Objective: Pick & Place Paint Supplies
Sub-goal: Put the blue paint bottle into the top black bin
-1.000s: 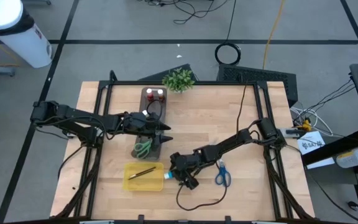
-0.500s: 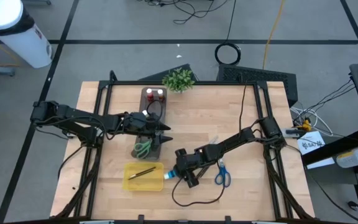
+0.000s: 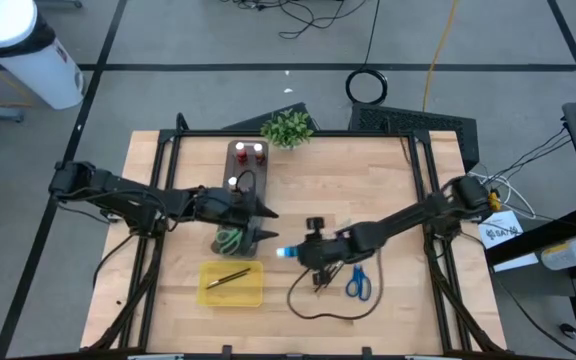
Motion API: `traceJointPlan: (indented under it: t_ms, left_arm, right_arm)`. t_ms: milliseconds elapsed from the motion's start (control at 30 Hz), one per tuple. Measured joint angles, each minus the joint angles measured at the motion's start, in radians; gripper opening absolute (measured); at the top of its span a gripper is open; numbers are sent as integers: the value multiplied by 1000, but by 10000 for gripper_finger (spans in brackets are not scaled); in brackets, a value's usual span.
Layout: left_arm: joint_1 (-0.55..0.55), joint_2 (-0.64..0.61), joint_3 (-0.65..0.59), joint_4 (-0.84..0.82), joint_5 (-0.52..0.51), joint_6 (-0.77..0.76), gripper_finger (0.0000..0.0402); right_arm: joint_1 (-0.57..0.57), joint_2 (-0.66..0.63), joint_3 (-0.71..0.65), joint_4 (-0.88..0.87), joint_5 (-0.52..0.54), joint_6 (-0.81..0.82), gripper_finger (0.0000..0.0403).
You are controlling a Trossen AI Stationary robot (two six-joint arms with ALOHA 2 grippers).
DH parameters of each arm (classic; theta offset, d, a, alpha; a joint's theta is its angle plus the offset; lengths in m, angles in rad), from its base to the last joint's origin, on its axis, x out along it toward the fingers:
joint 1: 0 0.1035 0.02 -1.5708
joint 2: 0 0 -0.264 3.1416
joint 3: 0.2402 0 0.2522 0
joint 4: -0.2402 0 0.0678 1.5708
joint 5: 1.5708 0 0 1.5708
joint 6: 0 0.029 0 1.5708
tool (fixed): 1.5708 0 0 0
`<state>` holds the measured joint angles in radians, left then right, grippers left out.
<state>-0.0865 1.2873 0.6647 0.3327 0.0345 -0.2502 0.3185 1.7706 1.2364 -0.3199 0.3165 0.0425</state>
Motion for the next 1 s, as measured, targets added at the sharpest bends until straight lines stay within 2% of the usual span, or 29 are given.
traceJointPlan:
  t_ms: [133, 200, 300, 433, 1000]
  left_arm:
    - [-59, 0, 0, 6, -65, 63, 283]
    - [-78, 0, 0, 11, -113, 71, 283]
    - [-93, 6, 0, 22, -168, 73, 282]
    - [-93, 25, 0, 60, -193, 71, 282]
    - [-83, 134, 0, 232, -168, 84, 282]
  right_arm:
    - [13, -129, -125, 145, 136, 40, 108]
    - [9, -184, -188, 240, 171, 47, 108]
    - [7, -237, -281, 429, 186, 37, 108]
    - [2, -245, -355, 639, 129, -16, 108]
    - [-12, -237, -360, 667, 124, -29, 108]
